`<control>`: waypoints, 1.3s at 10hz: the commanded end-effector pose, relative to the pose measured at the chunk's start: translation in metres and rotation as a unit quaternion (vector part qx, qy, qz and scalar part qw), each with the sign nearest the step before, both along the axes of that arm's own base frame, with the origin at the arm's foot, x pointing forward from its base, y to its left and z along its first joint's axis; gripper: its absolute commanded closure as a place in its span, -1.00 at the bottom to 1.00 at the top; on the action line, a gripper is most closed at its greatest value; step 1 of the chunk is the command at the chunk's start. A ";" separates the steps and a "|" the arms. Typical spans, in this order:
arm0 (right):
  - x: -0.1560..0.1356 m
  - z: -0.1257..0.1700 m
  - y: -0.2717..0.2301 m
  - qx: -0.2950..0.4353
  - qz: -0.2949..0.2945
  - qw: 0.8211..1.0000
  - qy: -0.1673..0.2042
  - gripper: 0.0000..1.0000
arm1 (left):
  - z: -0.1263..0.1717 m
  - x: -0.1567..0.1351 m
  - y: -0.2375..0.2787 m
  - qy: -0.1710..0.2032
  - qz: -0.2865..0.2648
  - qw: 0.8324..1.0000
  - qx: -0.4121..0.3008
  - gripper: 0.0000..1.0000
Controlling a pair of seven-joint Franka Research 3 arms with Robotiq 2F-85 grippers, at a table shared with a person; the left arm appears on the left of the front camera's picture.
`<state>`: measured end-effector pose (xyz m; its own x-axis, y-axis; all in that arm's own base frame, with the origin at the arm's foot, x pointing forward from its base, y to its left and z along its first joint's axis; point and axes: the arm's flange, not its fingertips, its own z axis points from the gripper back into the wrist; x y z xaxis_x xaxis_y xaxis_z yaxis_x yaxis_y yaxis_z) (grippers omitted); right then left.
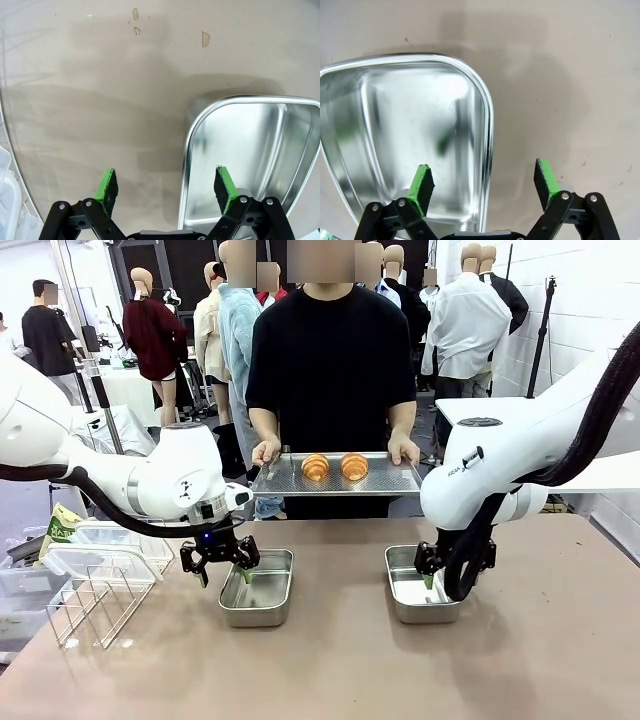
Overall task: Place the bread in airtight containers.
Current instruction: Lift both Airtight Container.
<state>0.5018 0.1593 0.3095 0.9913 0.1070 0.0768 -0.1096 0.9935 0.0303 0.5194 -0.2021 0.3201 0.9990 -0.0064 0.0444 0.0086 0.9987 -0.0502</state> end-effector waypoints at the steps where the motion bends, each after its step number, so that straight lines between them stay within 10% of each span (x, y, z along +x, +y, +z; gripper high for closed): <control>1: 0.004 0.001 0.005 -0.014 -0.008 1.000 -0.004 -1.00 | -0.001 0.007 -0.005 -0.003 0.011 1.000 0.004 -1.00; 2: 0.004 0.001 0.004 -0.014 -0.004 1.000 0.000 -1.00 | -0.001 0.006 -0.007 -0.007 -0.005 1.000 0.000 -1.00; 4: 0.004 -0.001 0.005 -0.012 0.006 1.000 0.010 -0.88 | -0.006 0.005 -0.010 -0.018 -0.046 0.999 -0.011 -0.26; 7: 0.003 -0.001 0.004 -0.014 0.005 1.000 0.014 0.13 | -0.008 0.006 -0.013 -0.012 -0.048 0.999 0.000 0.90; 10: 0.004 -0.001 0.004 -0.016 0.006 1.000 0.016 1.00 | -0.008 0.007 -0.011 -0.006 -0.039 0.999 0.009 1.00; 13: 0.005 -0.002 0.006 -0.017 0.005 1.000 0.021 1.00 | -0.007 0.007 -0.005 -0.002 -0.028 1.000 0.011 1.00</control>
